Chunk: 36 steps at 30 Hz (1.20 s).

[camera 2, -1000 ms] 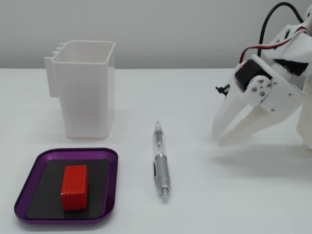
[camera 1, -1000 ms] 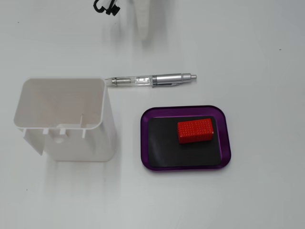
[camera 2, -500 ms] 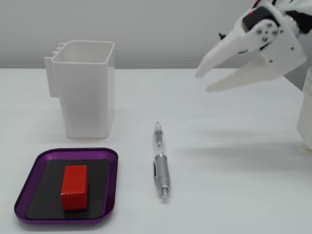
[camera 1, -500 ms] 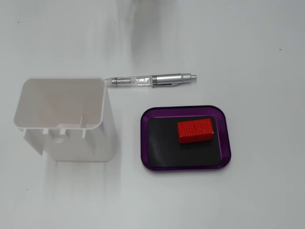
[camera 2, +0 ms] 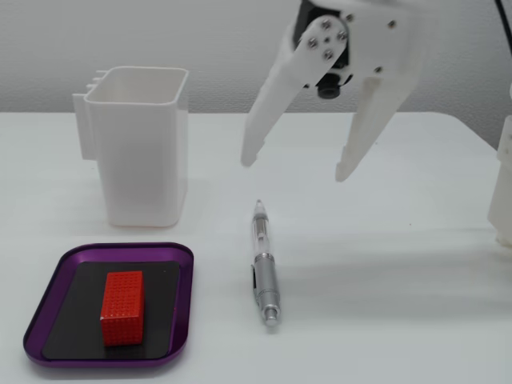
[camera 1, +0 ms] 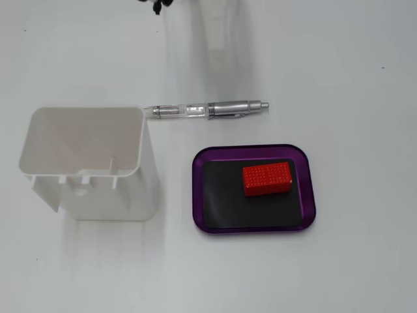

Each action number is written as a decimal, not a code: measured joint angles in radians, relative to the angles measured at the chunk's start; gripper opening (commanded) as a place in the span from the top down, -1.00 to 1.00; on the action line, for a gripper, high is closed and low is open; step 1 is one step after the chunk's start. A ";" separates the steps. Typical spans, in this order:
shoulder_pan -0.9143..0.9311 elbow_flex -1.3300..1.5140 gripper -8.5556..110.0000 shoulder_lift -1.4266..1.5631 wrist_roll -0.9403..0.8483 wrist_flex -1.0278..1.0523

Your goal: Pick up the pen and put it in the pen holder.

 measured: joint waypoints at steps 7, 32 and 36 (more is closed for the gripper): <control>-0.035 -0.077 0.38 -0.308 0.003 -0.037; -0.025 0.190 0.88 -0.348 -0.067 -0.439; -0.025 0.190 0.87 -0.345 -0.069 -0.437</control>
